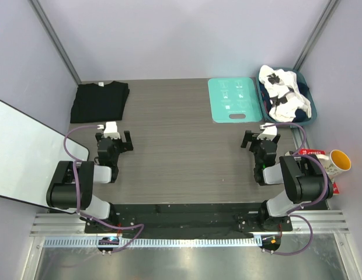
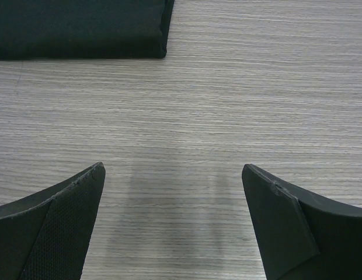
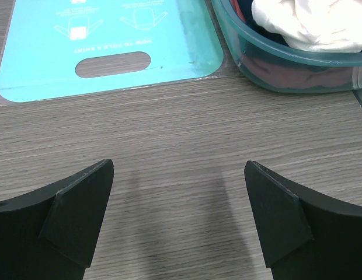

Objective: Fold and stack the t-shirts
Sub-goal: Grab the tshirt from the pile

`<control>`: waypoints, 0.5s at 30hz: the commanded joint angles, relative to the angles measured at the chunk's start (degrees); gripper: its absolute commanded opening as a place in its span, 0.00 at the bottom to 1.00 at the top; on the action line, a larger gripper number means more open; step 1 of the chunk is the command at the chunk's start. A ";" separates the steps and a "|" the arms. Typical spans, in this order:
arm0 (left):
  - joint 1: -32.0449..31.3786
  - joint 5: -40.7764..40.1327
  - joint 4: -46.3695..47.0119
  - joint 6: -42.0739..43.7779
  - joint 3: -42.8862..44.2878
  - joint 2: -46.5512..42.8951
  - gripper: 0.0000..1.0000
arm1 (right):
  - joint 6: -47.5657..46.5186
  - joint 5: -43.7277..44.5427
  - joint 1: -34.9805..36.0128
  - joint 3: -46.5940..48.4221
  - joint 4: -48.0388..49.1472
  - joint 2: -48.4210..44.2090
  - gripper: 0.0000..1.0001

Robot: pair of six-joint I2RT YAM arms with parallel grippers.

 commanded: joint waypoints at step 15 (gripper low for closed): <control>-0.20 26.63 -53.61 14.73 35.10 -15.17 1.00 | -9.56 -3.39 -0.26 26.06 -47.32 -14.32 1.00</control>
